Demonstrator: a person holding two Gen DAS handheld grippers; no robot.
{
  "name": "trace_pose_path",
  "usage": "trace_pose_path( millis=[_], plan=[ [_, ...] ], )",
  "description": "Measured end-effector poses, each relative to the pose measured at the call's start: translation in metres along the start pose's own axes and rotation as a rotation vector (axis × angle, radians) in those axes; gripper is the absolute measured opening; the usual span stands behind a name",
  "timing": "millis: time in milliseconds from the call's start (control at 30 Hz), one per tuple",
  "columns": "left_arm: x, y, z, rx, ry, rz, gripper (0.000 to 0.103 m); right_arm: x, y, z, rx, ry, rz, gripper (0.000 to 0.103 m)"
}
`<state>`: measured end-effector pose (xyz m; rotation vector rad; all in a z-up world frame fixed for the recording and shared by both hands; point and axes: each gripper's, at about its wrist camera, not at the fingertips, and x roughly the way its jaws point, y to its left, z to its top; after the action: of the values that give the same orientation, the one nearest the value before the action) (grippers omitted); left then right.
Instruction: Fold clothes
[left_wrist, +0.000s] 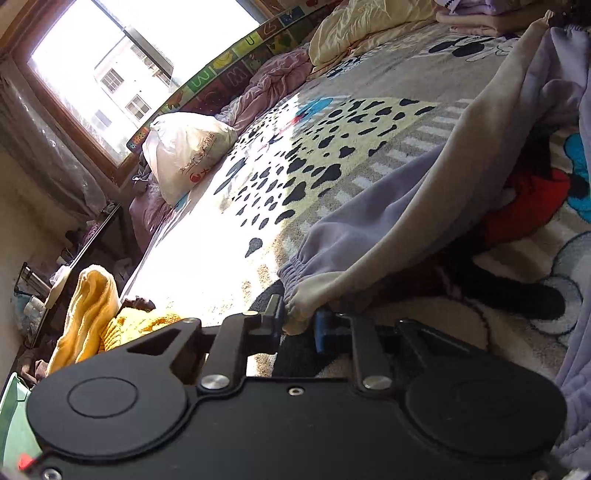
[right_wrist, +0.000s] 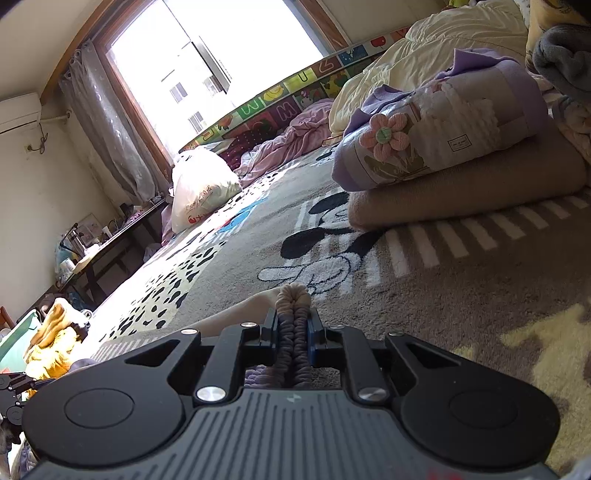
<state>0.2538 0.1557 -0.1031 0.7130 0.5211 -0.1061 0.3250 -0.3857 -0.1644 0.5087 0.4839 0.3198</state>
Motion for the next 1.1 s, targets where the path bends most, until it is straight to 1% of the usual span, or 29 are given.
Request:
trace_pose_path(
  millis=[167,233,333,433,533,567,600,667,700,800,833,900,933,967,1000,1033,1067,1100],
  plan=[
    [-0.055,0.021,0.028,-0.020,-0.061,-0.088,0.014,-0.002,0.003,-0.001,-0.013,-0.011,-0.005,0.016],
    [-0.086,0.026,0.041,-0.020,-0.089,-0.132,0.014,-0.003,0.005,-0.001,-0.019,-0.016,-0.009,0.016],
    [-0.134,0.023,0.053,0.029,-0.143,-0.207,0.014,-0.005,0.006,-0.001,-0.020,-0.023,-0.013,0.016],
    [-0.167,0.012,0.057,0.094,-0.164,-0.321,0.014,-0.007,0.007,-0.002,-0.025,-0.027,-0.016,0.016],
    [-0.162,-0.022,0.052,0.230,-0.076,-0.451,0.014,-0.006,0.007,-0.002,-0.023,-0.027,-0.018,0.016],
    [-0.154,-0.031,0.049,0.237,-0.070,-0.502,0.014,-0.006,0.007,-0.002,-0.021,-0.026,-0.019,0.016],
    [-0.143,-0.036,0.048,0.222,-0.062,-0.554,0.014,-0.005,0.006,-0.002,-0.021,-0.025,-0.019,0.016],
    [-0.123,-0.050,0.045,0.227,-0.040,-0.617,0.014,-0.004,0.006,-0.001,-0.020,-0.023,-0.018,0.016],
    [-0.113,-0.051,0.043,0.197,-0.046,-0.649,0.014,-0.004,0.005,-0.001,-0.019,-0.022,-0.017,0.016],
    [-0.086,-0.027,0.037,-0.055,-0.145,-0.744,0.015,-0.003,0.003,-0.001,-0.012,-0.018,-0.012,0.016],
    [-0.073,-0.015,0.032,-0.174,-0.158,-0.752,0.015,-0.003,0.002,-0.001,-0.008,-0.017,-0.010,0.016],
    [-0.040,0.020,0.017,-0.516,-0.119,-0.695,0.014,-0.002,0.001,0.000,-0.002,-0.014,-0.007,0.016],
    [-0.023,0.037,0.004,-0.704,-0.086,-0.653,0.014,-0.002,0.000,0.000,0.000,-0.014,-0.006,0.016],
    [-0.007,0.052,-0.015,-0.901,-0.035,-0.610,0.014,-0.002,-0.001,0.000,0.003,-0.013,-0.006,0.016],
    [0.007,0.060,-0.033,-1.073,0.008,-0.589,0.014,-0.001,-0.001,0.000,0.005,-0.012,-0.005,0.016],
    [0.019,0.067,-0.050,-1.225,0.051,-0.572,0.014,-0.001,-0.002,0.000,0.009,-0.013,-0.005,0.016],
    [0.027,0.070,-0.064,-1.349,0.091,-0.564,0.016,-0.002,-0.002,0.000,0.012,-0.014,-0.006,0.016],
    [0.031,0.072,-0.072,-1.420,0.115,-0.551,0.020,-0.002,-0.003,-0.001,0.017,-0.015,-0.007,0.016]
  ],
)
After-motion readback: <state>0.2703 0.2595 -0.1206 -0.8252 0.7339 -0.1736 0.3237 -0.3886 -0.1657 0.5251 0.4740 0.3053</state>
